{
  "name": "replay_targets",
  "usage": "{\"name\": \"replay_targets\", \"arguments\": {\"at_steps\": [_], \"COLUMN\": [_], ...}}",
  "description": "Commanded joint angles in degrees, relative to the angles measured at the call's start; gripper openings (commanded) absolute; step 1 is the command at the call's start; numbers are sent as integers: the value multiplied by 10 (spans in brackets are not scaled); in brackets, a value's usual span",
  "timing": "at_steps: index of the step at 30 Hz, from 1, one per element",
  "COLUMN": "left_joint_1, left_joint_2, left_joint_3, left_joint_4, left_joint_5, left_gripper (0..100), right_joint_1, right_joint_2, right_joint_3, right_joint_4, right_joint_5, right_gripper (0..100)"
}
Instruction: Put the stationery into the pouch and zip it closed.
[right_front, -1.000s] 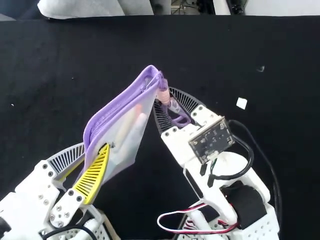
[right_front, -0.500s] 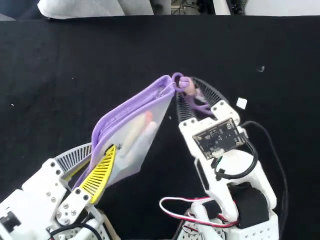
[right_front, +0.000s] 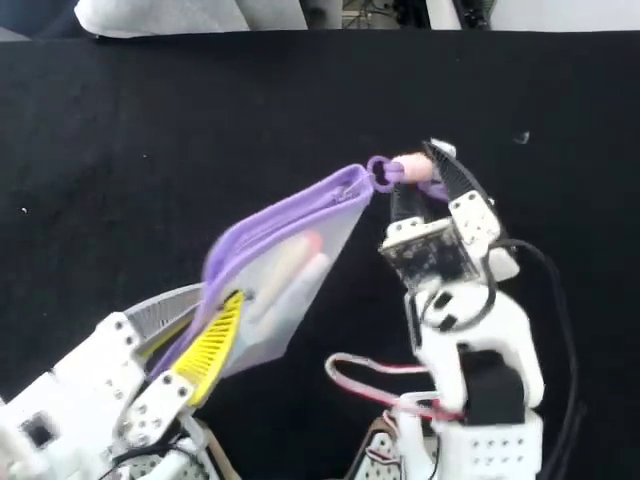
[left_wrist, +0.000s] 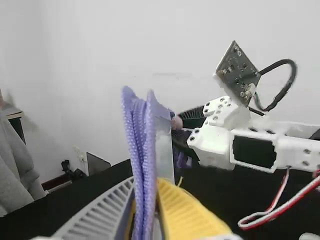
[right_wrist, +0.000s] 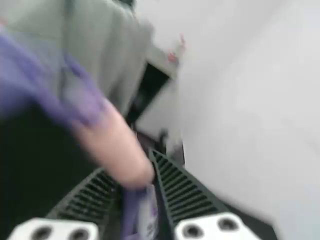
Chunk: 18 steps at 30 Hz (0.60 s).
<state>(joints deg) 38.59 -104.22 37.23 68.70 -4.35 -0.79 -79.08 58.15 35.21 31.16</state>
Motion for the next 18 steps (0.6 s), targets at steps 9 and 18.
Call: {"name": "replay_targets", "arguments": {"at_steps": [9,18], "left_joint_1": [-1,-1], "left_joint_2": [-4,-4], "left_joint_3": [-40,-42], "left_joint_4": [6,12], "left_joint_5": [4,4], "left_gripper": [29,29], "right_joint_1": [148,162], "right_joint_2": [76,117], "right_joint_3": [66,54], "right_joint_4": [-84,-120], "right_joint_5": [35,20], "right_gripper": [11,16]}}
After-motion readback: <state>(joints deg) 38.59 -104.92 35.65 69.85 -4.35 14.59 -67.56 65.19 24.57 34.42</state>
